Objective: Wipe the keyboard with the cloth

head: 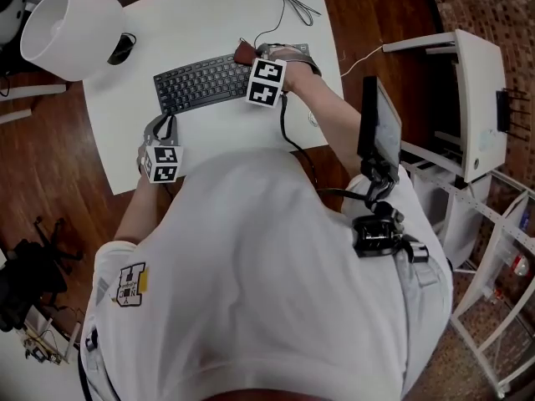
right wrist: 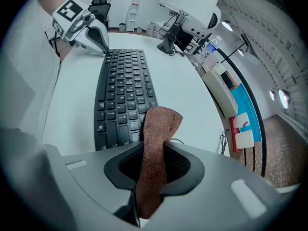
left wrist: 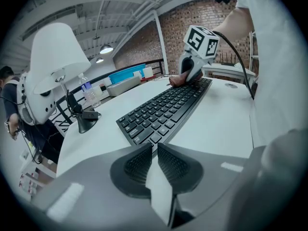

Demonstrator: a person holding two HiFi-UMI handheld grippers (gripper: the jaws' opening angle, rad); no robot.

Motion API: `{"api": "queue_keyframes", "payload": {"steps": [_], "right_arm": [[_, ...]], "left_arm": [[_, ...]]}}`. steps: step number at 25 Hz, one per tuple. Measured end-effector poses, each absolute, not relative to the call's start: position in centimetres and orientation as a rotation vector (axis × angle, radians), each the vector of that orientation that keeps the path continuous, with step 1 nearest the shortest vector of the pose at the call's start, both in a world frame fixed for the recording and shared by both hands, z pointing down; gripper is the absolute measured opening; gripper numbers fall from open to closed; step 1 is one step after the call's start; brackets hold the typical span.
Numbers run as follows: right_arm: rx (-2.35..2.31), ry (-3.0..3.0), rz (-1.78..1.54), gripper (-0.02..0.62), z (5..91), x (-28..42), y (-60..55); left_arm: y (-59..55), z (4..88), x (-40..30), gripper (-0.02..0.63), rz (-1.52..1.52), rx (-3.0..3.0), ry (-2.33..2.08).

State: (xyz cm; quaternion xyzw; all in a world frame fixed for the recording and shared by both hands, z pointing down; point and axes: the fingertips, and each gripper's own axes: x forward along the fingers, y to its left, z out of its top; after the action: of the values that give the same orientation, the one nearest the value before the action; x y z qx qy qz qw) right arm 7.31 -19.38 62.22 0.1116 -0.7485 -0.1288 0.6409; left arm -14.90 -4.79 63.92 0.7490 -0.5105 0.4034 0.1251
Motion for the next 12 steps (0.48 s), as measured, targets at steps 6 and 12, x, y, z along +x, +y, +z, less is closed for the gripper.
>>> {"api": "queue_keyframes", "payload": {"steps": [6,12], "right_arm": [[0.178,-1.71,-0.287,0.087,62.6,8.8,-12.5],[0.123,-1.706,-0.238,0.087,63.3,10.3,-6.9]], "left_arm": [[-4.7,64.0,-14.9,0.037,1.163,2.199,-1.496],[-4.6,63.8,-14.7,0.037,1.154,2.217,-1.496]]}}
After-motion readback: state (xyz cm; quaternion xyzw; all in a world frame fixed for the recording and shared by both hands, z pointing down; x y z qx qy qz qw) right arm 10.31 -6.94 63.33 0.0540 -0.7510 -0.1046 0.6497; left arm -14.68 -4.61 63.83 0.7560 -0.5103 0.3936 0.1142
